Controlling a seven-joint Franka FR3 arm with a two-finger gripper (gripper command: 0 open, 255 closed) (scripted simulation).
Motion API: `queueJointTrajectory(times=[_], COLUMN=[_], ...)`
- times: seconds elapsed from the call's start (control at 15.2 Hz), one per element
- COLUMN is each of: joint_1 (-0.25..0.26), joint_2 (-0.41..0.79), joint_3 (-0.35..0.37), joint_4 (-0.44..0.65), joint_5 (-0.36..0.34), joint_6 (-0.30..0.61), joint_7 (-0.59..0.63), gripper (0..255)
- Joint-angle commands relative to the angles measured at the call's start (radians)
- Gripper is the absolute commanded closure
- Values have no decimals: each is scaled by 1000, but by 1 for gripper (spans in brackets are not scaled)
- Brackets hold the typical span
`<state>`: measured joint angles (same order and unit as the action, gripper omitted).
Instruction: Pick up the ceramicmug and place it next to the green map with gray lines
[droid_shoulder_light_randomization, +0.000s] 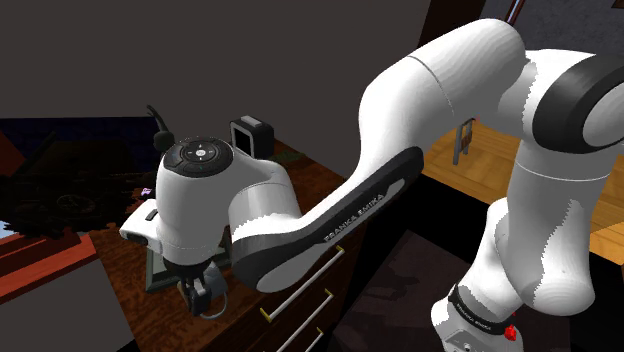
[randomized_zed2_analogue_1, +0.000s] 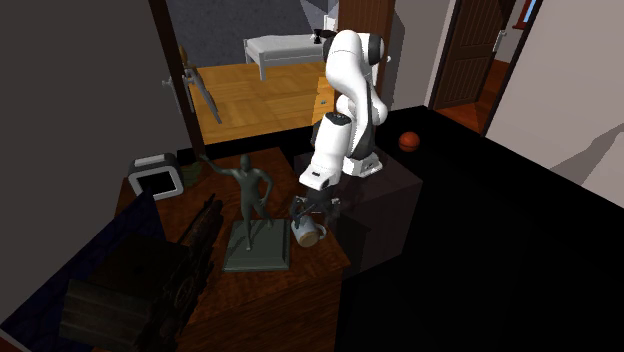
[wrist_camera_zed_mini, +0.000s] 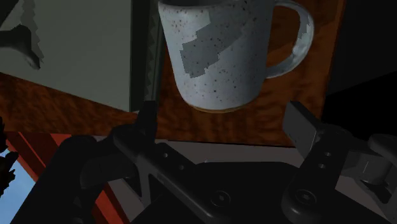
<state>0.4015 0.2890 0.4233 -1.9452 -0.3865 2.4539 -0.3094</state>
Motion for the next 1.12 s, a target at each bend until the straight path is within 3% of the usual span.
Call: queueJointTrajectory(times=[0.0, 0.33, 0.79, 0.86, 1.06], joint_1=[7, 19, 19, 19, 19], joint_2=[22, 74, 74, 74, 74], joint_3=[-5, -24, -24, -24, -24], joint_4=[5, 17, 17, 17, 17], joint_5=[-17, -54, -53, -53, -53], joint_6=[14, 48, 48, 48, 48], joint_7=[9, 32, 32, 32, 32], gripper=[0, 0, 0, 255, 255])
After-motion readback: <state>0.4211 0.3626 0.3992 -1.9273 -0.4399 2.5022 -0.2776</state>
